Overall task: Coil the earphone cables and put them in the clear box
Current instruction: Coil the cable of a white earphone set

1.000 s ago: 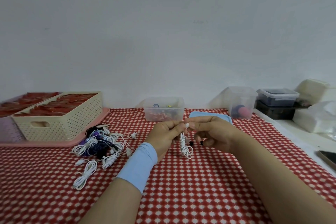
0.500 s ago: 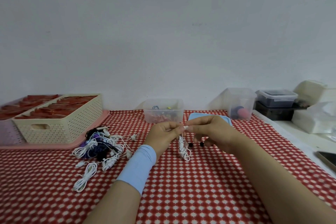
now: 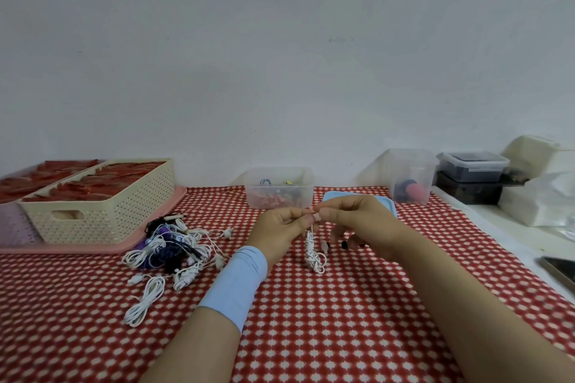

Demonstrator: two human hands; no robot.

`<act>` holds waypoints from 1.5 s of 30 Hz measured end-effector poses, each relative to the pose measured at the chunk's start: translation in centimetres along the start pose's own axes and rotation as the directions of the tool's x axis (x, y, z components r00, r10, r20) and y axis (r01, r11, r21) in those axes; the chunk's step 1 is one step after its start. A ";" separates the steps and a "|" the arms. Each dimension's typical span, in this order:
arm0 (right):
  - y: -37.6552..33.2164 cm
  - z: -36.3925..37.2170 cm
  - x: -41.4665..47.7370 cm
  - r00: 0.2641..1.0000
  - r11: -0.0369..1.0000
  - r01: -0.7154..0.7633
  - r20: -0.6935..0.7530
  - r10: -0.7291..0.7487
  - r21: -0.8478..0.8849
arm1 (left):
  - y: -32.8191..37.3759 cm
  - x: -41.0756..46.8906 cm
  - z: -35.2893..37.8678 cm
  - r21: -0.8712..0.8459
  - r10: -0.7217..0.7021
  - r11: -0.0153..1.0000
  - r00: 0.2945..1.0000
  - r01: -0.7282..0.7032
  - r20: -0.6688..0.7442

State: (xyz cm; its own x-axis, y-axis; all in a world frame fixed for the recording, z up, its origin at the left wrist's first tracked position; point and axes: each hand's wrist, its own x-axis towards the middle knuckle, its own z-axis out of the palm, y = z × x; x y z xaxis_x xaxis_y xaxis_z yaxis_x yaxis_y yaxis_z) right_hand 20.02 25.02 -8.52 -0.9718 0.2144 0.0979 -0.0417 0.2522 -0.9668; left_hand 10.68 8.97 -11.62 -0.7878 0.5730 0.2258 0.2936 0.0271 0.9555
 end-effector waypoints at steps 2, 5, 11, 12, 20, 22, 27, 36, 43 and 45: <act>0.0 -0.4 0.0 0.993 0.989 -0.085 0.087 0.075 0.117 | 0.0 0.0 0.0 -0.032 -0.011 0.999 1.000 0.011 0.022; 0.3 -0.6 0.0 0.982 0.971 -0.144 0.148 0.116 0.190 | 0.0 0.0 0.1 -0.077 -0.023 0.997 0.998 0.028 0.059; 0.6 -0.2 0.3 0.962 0.945 -0.226 0.204 0.179 0.238 | 0.1 -0.2 0.2 -0.134 0.005 0.991 0.989 0.014 0.145; 0.6 -0.3 0.3 0.959 0.938 -0.232 0.225 0.175 0.257 | 0.1 -0.1 0.2 -0.190 0.001 0.981 0.987 0.030 0.161; 0.9 -0.4 0.7 0.964 0.950 -0.233 0.180 0.197 0.207 | -0.1 0.0 0.0 -0.135 -0.032 0.990 0.990 0.050 0.136; 0.5 -0.7 0.7 0.977 0.956 -0.198 0.117 0.176 0.218 | 0.0 0.1 0.2 -0.135 -0.052 0.989 0.994 0.065 0.097; 0.9 -3.6 0.5 0.947 0.991 -0.104 -0.313 0.074 -0.081 | 0.2 0.1 0.0 -0.010 -0.041 0.999 0.999 0.041 0.000; 3.9 -6.2 1.6 0.926 0.752 -0.207 -0.374 -0.056 -0.626 | 0.4 -0.1 -0.4 -0.017 -0.043 0.999 0.999 0.044 0.016; 3.6 -6.6 1.4 0.954 0.552 -0.277 -0.294 0.059 -0.786 | 0.5 -0.1 -0.6 0.079 -0.024 0.997 0.999 0.026 -0.023; 3.5 -6.3 1.5 0.956 0.526 -0.287 -0.277 0.099 -0.801 | 0.7 -0.2 -0.5 0.094 -0.022 0.995 0.999 0.026 -0.040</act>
State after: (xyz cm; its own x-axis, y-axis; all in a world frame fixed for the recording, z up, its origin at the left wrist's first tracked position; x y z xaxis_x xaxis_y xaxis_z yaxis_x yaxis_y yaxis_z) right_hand 19.85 32.11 -10.24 -0.8688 0.4912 0.0628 0.4422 0.8267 -0.3478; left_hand 10.74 8.46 -10.94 -0.8151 0.5392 0.2120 0.3226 0.1184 0.9391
